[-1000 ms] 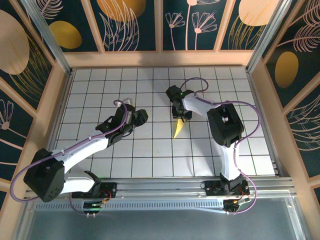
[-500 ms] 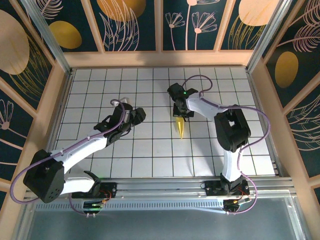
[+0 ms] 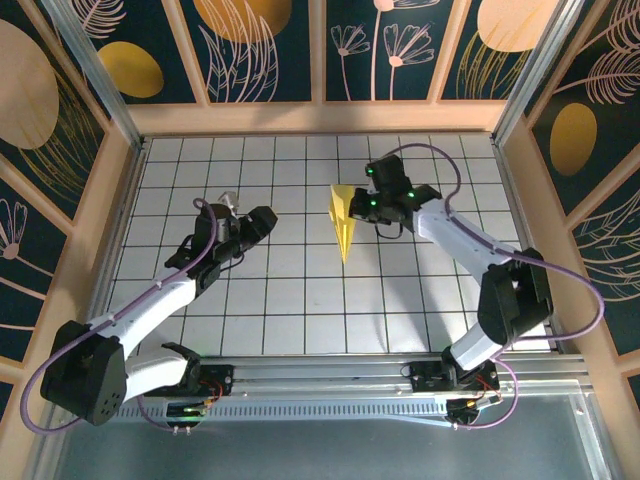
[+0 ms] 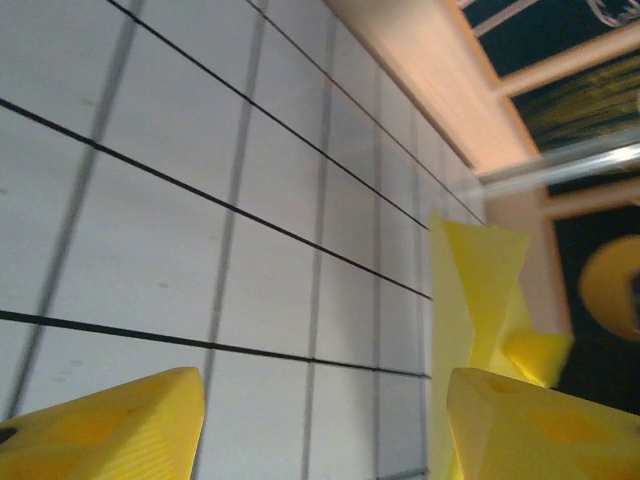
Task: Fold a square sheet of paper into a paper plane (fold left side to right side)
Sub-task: Pick up the paper plane at the center of the table, then place the paper plane at the center of the table.
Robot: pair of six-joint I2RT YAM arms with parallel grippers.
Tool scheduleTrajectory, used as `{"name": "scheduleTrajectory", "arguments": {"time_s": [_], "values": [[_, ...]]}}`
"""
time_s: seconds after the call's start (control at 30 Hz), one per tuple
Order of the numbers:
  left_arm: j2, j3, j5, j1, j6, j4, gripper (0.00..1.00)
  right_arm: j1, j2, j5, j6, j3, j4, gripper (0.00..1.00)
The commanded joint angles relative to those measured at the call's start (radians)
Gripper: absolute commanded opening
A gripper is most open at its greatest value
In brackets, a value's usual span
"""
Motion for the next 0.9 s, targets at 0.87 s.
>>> {"name": "scheduleTrajectory", "arguments": {"time_s": [0.87], "values": [[0.341,0.167,0.397,-0.089,0.037,0.173,0.44,-0.048,-0.027,-0.431,0.051,-0.228,0.383,0.0]]}}
